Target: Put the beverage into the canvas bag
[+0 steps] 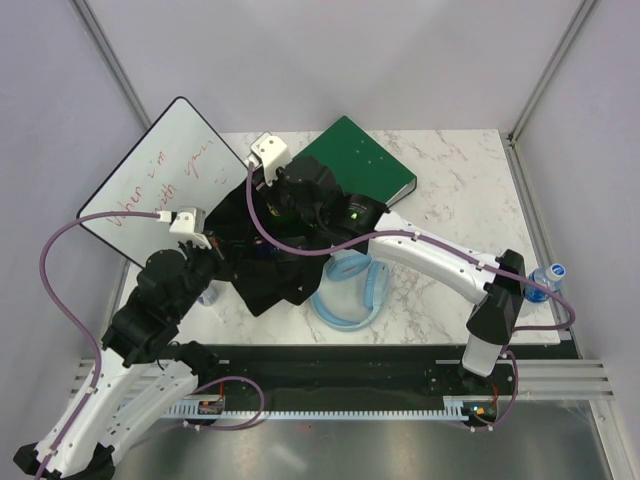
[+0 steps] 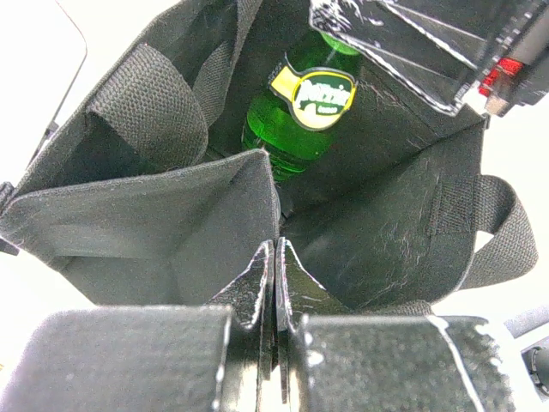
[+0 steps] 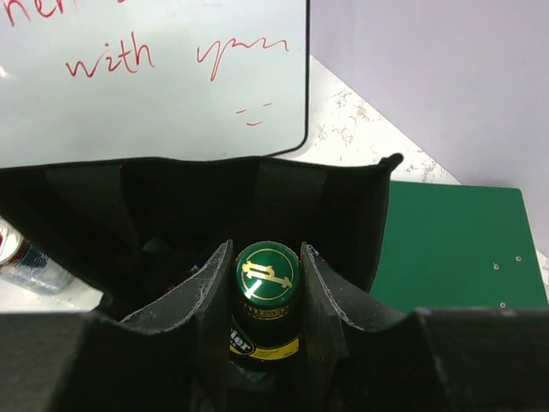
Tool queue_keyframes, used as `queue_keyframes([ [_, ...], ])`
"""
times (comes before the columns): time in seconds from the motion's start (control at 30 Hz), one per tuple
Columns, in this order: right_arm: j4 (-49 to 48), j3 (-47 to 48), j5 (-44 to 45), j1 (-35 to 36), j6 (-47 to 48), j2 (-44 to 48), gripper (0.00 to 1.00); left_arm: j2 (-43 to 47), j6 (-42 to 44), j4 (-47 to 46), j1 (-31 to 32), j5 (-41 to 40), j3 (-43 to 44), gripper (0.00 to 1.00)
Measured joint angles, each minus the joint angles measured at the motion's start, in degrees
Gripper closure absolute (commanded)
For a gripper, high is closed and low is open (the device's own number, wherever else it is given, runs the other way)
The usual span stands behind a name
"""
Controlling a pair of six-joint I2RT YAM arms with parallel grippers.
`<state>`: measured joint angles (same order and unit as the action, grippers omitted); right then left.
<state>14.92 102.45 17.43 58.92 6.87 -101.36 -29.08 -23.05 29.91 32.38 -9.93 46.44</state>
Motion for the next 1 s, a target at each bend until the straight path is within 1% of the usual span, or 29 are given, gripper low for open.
queue_keyframes([
  [0.23, -4.7, -4.2, -0.4, -2.7, -0.6, 0.0, 1.0, 0.6, 0.0, 0.0, 0.0, 0.0, -0.3, 0.98],
  [0.47, -11.0, -12.3, -1.8, -5.7, -2.3, 0.2, 1.0, 0.9, 0.0, 0.0, 0.0, 0.0, -0.4, 0.98],
  [0.67, -16.8, -17.6, -3.1, -5.9, -3.3, 0.6, 1.0, 0.9, 0.0, 0.0, 0.0, 0.0, -0.4, 0.98],
  [1.0, -24.7, -21.5, -5.4, -6.6, -6.2, 0.7, 1.0, 0.9, 0.0, 0.0, 0.0, 0.0, -0.4, 0.98],
])
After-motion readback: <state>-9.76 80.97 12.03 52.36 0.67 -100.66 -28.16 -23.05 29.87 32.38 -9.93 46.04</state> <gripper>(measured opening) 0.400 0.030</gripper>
